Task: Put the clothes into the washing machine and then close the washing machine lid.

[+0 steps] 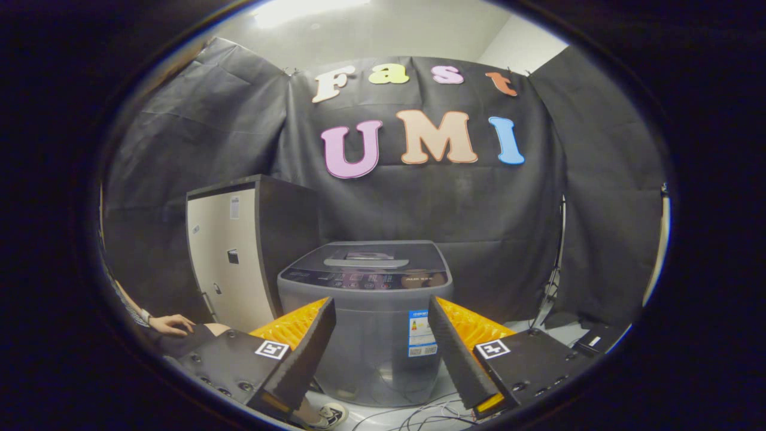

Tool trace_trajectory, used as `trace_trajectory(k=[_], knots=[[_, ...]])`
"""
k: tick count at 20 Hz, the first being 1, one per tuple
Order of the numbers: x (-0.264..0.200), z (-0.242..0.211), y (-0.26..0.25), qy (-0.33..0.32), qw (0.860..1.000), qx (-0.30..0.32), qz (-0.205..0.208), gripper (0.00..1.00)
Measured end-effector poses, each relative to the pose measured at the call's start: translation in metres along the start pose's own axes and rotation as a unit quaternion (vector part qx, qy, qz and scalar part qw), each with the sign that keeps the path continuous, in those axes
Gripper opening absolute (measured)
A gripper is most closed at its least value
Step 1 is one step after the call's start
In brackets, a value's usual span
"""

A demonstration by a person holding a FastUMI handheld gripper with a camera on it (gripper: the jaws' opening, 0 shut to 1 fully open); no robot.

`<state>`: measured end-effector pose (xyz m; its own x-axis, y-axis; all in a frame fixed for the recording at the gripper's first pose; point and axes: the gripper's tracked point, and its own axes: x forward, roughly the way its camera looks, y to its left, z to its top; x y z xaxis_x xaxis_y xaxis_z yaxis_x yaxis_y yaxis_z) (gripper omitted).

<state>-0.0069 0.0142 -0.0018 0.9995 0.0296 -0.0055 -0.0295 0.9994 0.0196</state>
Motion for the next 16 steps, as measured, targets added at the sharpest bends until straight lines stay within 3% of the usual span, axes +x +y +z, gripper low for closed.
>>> trace_trajectory(k=[16], knots=[[0.0, 0.0002, 0.0014, -0.001, 1.0, -0.003, 0.0, 0.97]])
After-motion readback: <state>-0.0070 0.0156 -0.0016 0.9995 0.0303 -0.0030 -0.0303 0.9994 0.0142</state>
